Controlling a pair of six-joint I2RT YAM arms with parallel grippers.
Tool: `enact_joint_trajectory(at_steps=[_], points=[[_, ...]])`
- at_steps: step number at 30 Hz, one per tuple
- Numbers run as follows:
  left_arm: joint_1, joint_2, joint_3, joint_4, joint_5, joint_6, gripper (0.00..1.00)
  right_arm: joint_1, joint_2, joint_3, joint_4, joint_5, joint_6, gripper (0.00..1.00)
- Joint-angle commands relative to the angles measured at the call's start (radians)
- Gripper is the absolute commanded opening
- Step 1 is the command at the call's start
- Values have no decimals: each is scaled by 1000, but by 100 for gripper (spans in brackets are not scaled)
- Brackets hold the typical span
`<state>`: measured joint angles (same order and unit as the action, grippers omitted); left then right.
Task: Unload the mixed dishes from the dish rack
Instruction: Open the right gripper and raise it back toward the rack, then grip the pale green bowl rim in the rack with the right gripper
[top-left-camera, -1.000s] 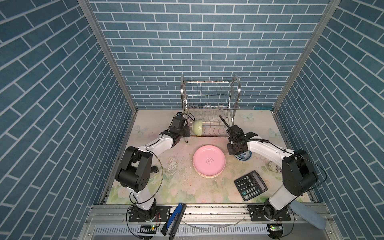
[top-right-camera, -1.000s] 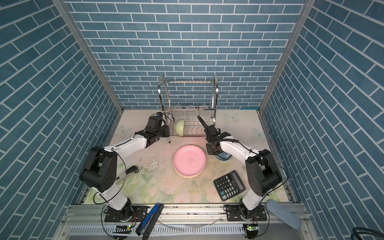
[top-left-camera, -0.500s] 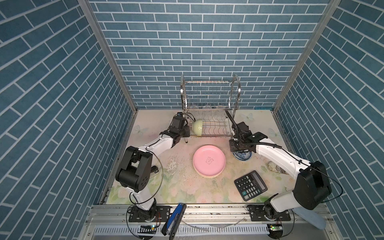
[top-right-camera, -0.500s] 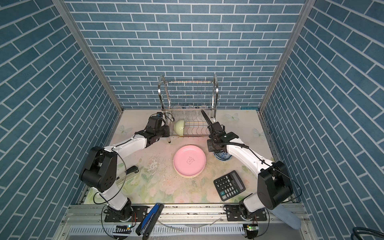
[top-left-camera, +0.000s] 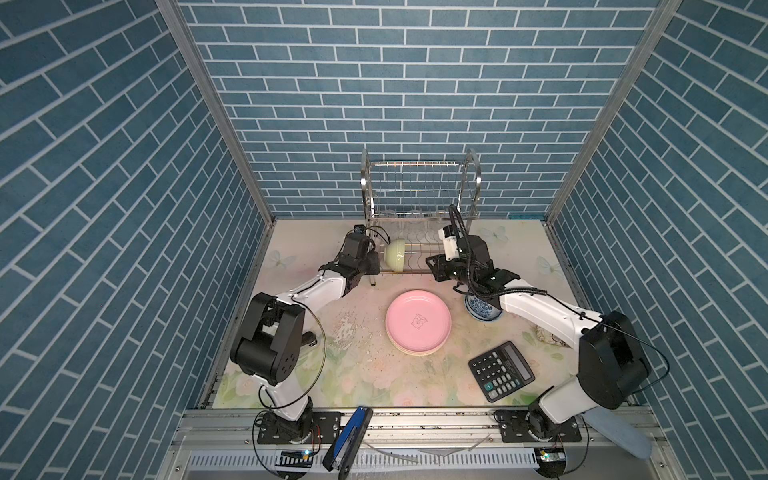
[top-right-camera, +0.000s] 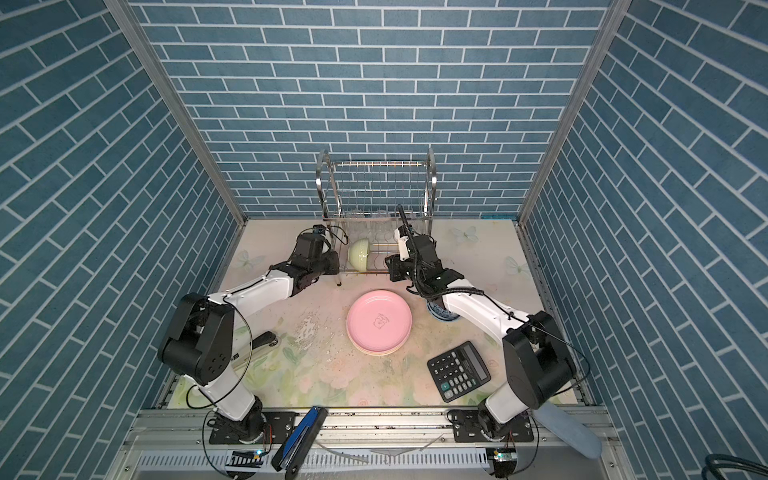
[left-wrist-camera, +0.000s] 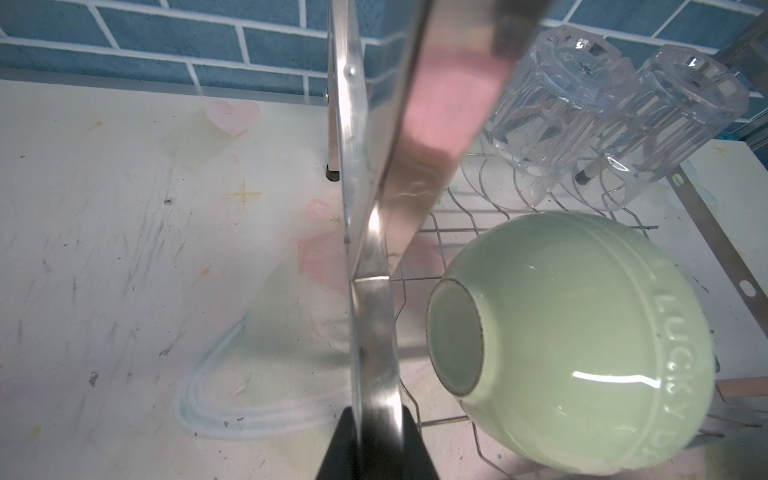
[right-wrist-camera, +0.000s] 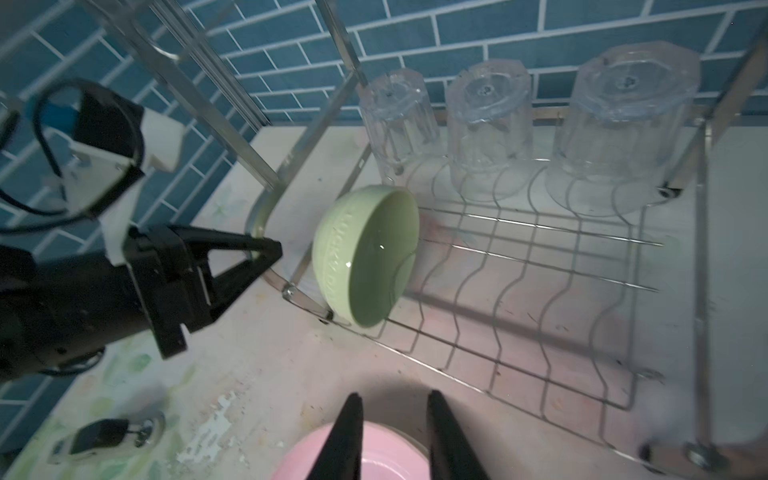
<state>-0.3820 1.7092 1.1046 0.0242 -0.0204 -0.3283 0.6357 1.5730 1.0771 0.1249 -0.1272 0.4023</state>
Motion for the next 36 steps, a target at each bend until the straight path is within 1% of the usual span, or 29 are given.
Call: enact_joint_trajectory(at_steps=[1,5,9,13,21,29,36], points=[[7,-28,-19,13,22,-71,10,0,62,-55,313,-92,68,36],[6,-26,-17,15,26,-73,10,4,135,-44,451,-115,105,43],[7,-25,-22,20,26,-74,10,15,214,-19,552,-130,126,43],[7,-25,-22,19,29,-72,9,15,274,-2,617,-131,161,43],[6,-32,-26,22,27,-69,9,16,329,34,637,-139,177,44],[6,-28,-23,22,33,-72,9,17,402,100,648,-186,214,44],[7,-33,-22,14,28,-72,9,16,450,145,635,-179,238,44]])
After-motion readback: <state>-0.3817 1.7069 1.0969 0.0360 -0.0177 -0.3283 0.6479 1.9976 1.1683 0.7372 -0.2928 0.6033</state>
